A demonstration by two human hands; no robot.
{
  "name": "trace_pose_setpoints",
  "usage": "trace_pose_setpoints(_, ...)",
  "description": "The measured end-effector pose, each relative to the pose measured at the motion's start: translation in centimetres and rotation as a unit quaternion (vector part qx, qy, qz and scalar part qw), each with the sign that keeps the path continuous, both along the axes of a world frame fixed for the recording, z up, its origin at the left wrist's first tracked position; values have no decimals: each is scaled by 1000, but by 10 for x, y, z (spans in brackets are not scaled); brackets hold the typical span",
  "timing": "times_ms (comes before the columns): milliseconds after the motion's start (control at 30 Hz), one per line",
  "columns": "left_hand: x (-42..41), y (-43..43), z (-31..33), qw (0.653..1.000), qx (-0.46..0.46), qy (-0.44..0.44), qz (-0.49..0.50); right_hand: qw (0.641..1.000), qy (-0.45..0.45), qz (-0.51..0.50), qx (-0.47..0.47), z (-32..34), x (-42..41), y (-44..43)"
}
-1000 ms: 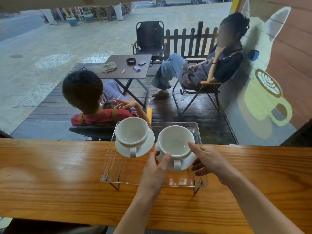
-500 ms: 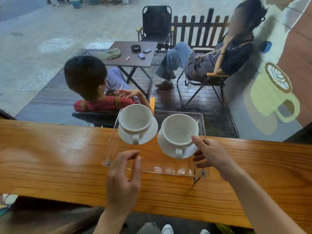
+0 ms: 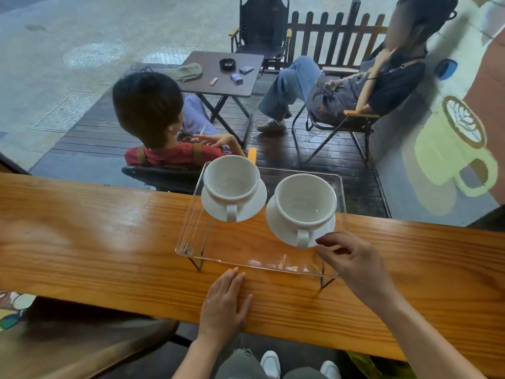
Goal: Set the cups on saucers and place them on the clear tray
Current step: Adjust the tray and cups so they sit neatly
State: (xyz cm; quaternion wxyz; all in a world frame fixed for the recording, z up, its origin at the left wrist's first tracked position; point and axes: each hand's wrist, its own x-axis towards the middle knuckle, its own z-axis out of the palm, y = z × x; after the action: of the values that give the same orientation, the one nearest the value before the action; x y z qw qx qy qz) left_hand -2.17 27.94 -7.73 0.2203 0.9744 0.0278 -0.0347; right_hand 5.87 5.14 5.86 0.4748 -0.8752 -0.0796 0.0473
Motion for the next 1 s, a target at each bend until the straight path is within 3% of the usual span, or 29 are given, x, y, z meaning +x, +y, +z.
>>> trace_pose_setpoints(133,3,-3,-8,996,79,31,-39,998,-37,3,-44,-8,-6,4)
trace_pose_setpoints(600,3,-4,-6,994,93,44,-35,978,-118,-27,-171,-24,10,18)
trace_pose_setpoints(1000,4,-5,-5,994,79,68,-26,963,-101,-59,-242,-20,16,22)
